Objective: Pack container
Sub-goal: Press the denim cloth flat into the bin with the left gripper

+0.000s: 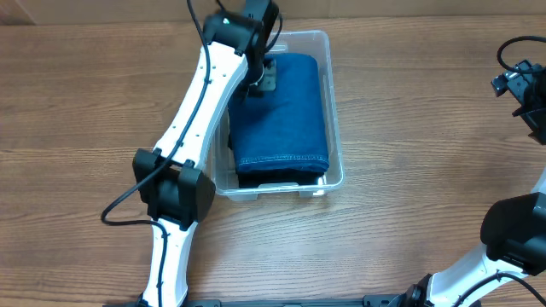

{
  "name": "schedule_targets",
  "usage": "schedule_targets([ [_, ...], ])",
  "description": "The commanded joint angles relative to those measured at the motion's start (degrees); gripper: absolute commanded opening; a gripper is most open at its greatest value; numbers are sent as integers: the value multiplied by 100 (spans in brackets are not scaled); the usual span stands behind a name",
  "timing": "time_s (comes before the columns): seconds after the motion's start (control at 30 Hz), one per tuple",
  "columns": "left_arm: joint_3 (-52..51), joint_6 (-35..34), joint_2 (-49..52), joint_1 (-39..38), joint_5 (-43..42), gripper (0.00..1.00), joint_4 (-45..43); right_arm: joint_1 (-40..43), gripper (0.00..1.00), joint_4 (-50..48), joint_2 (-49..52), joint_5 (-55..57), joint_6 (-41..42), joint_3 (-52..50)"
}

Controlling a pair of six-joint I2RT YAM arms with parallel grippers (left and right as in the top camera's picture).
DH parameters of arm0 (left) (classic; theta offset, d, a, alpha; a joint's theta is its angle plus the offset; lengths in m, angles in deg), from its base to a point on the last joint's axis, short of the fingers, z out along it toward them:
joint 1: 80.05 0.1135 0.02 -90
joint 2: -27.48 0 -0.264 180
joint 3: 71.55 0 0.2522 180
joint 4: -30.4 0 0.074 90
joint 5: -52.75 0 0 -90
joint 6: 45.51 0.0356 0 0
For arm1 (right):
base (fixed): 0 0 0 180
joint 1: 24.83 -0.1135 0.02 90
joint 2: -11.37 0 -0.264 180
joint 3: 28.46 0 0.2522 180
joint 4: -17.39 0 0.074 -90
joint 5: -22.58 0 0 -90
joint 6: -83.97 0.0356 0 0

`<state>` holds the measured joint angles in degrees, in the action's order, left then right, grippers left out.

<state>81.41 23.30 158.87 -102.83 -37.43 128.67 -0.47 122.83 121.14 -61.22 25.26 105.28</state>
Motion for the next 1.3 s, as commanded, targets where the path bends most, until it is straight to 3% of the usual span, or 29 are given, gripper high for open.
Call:
schedule_targets([
  [0.0, 319, -55, -527, -129, -247, 4, 474, 9, 100, -9, -37, 15, 28, 9],
  [0.13, 129, -201, -511, -238, -522, 4, 1165, 9, 100, -9, -37, 15, 28, 7],
  [0.27, -763, -199, -514, -332, -551, 4, 1211, 9, 100, -9, -37, 15, 28, 7],
  [0.4, -2208, -199, -511, -391, -850, 4, 472, 9, 100, -9, -37, 15, 28, 9],
  [0.53, -2758, -195, -511, -391, -1139, 4, -26, 9, 100, -9, -37, 15, 28, 7],
  [0.63, -2476, -170, -553, -334, -732, 4, 2, 9, 100, -9, -37, 17, 28, 9],
  [0.87, -321, 63, -555, -278, -540, 4, -219, 9, 100, -9, -37, 15, 28, 7],
  [1.0, -605, -7, -463, -382, -533, 6, -577, 9, 100, -9, -37, 15, 28, 9],
  [1.27, -2105, -105, 111, -387, -647, 5, -1755, 9, 100, -9, -37, 15, 28, 7],
])
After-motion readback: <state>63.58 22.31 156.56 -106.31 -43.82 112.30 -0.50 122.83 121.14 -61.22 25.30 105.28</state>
